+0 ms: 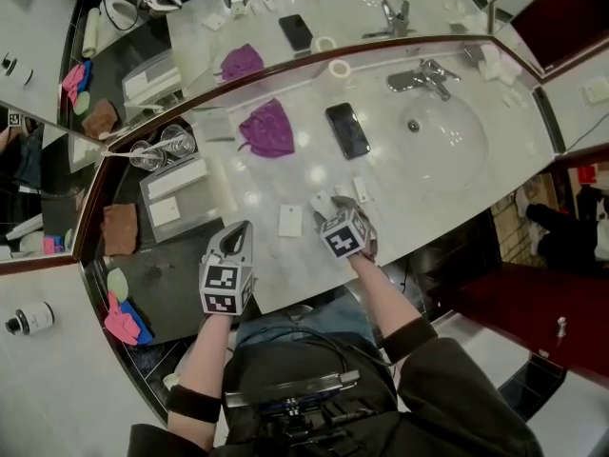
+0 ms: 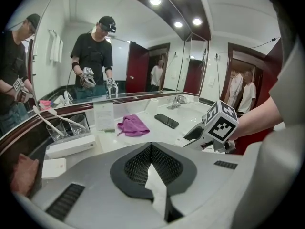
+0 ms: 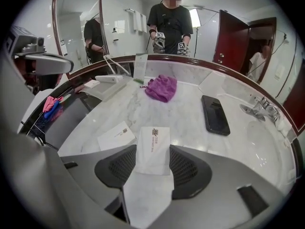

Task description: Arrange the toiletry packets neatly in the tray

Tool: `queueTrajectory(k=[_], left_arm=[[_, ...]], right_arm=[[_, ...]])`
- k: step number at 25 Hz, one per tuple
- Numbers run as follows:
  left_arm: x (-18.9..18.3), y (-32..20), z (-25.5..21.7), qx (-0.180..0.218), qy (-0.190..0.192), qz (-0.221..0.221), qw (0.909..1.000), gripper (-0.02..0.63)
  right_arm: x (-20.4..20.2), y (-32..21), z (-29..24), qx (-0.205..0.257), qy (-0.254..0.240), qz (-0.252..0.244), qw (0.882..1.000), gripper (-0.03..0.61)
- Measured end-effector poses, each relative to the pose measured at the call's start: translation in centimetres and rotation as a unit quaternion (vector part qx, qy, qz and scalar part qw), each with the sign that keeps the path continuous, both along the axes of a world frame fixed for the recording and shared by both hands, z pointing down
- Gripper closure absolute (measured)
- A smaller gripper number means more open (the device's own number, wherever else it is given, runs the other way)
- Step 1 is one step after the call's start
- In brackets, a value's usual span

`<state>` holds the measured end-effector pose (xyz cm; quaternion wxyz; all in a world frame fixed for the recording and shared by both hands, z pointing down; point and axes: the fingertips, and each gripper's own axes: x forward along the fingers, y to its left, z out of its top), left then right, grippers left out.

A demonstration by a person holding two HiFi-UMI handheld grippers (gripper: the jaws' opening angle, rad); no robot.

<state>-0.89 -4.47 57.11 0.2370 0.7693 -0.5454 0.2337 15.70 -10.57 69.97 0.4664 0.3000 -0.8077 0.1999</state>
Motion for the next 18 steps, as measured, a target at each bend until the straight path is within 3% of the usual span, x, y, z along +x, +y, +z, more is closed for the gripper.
queueTrajectory(k=[11, 18], left_arm=[[-2.8, 2.3, -2.6, 0.031, 0.008, -0.042, 0.9986, 0.612], [-6.8, 5.0, -2.7, 0.038, 0.006, -0.085, 0.9956, 0.612]], right_arm=[[-2.4, 1.0, -6.8, 0.067, -0.028, -0.064, 0.995, 0.345], [-9.2, 2.5, -9.4, 0.1, -0.044, -0.159, 0.981, 0.347]])
